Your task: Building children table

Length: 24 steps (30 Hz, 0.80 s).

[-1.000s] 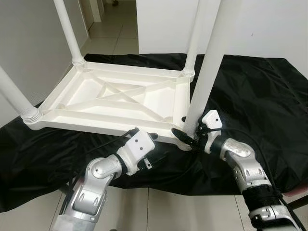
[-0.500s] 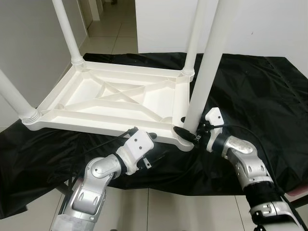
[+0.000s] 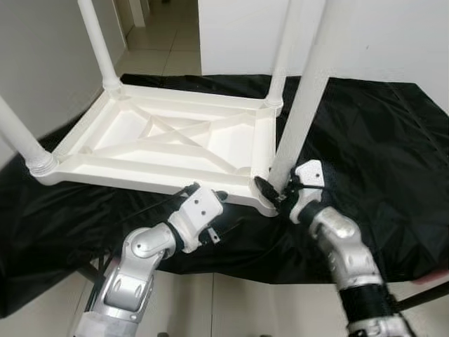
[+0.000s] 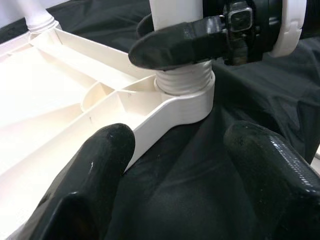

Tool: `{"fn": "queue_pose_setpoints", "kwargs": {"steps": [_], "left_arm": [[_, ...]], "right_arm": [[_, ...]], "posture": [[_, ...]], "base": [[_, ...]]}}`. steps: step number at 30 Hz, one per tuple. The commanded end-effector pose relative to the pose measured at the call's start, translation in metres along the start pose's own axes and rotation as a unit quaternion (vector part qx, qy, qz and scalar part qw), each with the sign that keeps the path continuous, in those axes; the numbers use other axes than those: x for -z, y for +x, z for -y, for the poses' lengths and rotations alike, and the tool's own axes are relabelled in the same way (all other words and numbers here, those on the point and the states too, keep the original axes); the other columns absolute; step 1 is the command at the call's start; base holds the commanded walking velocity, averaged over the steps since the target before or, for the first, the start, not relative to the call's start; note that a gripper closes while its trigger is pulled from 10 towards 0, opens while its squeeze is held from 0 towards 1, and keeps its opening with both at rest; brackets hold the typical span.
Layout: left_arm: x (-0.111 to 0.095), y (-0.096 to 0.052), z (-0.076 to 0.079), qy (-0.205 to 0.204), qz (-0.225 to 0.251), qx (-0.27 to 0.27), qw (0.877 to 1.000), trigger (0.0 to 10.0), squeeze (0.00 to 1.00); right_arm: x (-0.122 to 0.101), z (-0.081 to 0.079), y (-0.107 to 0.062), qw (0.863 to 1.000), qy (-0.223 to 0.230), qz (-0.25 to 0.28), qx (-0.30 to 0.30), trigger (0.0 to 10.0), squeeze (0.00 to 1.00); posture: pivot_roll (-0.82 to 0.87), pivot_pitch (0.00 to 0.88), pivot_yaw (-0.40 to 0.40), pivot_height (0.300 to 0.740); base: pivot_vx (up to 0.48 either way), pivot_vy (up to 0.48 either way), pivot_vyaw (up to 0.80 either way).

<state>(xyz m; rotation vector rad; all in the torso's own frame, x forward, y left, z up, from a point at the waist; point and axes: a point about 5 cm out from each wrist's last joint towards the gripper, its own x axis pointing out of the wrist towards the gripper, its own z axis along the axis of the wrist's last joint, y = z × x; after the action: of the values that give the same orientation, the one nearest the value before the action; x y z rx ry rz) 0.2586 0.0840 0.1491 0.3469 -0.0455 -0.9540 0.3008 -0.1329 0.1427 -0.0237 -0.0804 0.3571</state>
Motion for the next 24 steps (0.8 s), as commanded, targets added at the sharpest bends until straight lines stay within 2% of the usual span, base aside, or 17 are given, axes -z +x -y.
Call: {"fn": "queue_pose_setpoints", "kwargs": {"steps": [1, 2, 3, 4, 5, 7, 9, 14, 15, 20, 21, 22, 24], "left_arm": [[0.000, -0.002, -0.006, -0.005, 0.001, -0.060, 0.998, 10.0, 0.00], [0.000, -0.002, -0.006, -0.005, 0.001, -0.060, 0.998, 10.0, 0.00], [0.000, -0.002, -0.007, -0.005, 0.002, -0.062, 0.998, 10.0, 0.00], [0.000, -0.002, -0.007, -0.005, 0.002, -0.062, 0.998, 10.0, 0.00], [-0.001, -0.001, -0.008, -0.005, 0.004, -0.063, 0.998, 10.0, 0.00], [-0.001, -0.001, -0.008, -0.005, 0.004, -0.063, 0.998, 10.0, 0.00], [-0.002, 0.001, -0.010, -0.005, 0.006, -0.058, 0.998, 10.0, 0.00], [-0.003, 0.001, -0.010, -0.003, 0.006, -0.055, 0.998, 10.0, 0.00], [-0.004, 0.002, -0.011, -0.002, 0.007, -0.052, 0.999, 10.0, 0.00], [-0.005, 0.002, -0.011, -0.004, 0.009, -0.049, 0.999, 10.0, 0.00], [-0.006, 0.002, -0.010, -0.008, 0.010, -0.050, 0.999, 10.0, 0.00], [-0.006, 0.002, -0.010, -0.011, 0.010, -0.051, 0.999, 10.0, 0.00], [-0.006, 0.002, -0.010, -0.011, 0.010, -0.051, 0.999, 10.0, 0.00]], "right_arm": [[0.014, 0.005, -0.006, 0.998, 0.014, -0.035, 0.055, 10.0, 0.00], [0.014, 0.005, -0.006, 0.998, 0.014, -0.035, 0.055, 10.0, 0.00], [0.018, -0.002, -0.010, 0.994, 0.011, -0.042, 0.104, 10.0, 0.00], [0.018, -0.002, -0.010, 0.994, 0.011, -0.042, 0.104, 10.0, 0.00], [0.020, -0.012, -0.010, 0.991, 0.009, -0.044, 0.126, 10.0, 0.00], [0.020, -0.012, -0.010, 0.991, 0.009, -0.044, 0.126, 10.0, 0.00], [0.016, -0.015, -0.009, 0.987, 0.011, -0.029, 0.157, 10.0, 0.00], [0.014, -0.017, -0.009, 0.989, 0.021, -0.019, 0.148, 10.0, 0.00], [0.010, -0.015, -0.011, 0.991, 0.033, 0.000, 0.129, 10.0, 1.00], [0.003, -0.013, -0.013, 0.994, 0.048, 0.024, 0.095, 10.0, 1.00], [0.001, -0.009, -0.015, 0.997, 0.048, 0.023, 0.056, 10.0, 1.00], [0.000, -0.005, -0.016, 0.999, 0.043, 0.020, 0.027, 10.0, 0.14], [0.000, -0.005, -0.016, 0.999, 0.043, 0.020, 0.027, 10.0, 0.14]], "posture": [[-0.05, 0.084, 0.026, 0.740], [-0.05, 0.084, 0.026, 0.740], [-0.05, 0.083, 0.028, 0.740], [-0.05, 0.083, 0.028, 0.740], [-0.05, 0.081, 0.034, 0.740], [-0.05, 0.081, 0.034, 0.740], [-0.07, 0.083, 0.055, 0.740], [-0.07, 0.083, 0.056, 0.740], [-0.07, 0.086, 0.059, 0.740], [-0.07, 0.092, 0.057, 0.740], [-0.07, 0.104, 0.054, 0.740], [-0.07, 0.105, 0.055, 0.740], [-0.07, 0.105, 0.055, 0.740]], "base": [[0.000, 0.000, 0.00], [0.000, 0.000, 0.00], [0.000, 0.000, 0.00], [0.000, 0.000, 0.00], [0.000, 0.000, 0.00], [0.000, 0.000, 0.00], [0.000, 0.000, 0.00], [0.000, 0.000, 0.00], [0.000, 0.000, 0.00], [0.000, 0.000, 0.00], [0.000, 0.000, 0.00], [0.000, 0.000, 0.00], [0.000, 0.000, 0.00]]}}
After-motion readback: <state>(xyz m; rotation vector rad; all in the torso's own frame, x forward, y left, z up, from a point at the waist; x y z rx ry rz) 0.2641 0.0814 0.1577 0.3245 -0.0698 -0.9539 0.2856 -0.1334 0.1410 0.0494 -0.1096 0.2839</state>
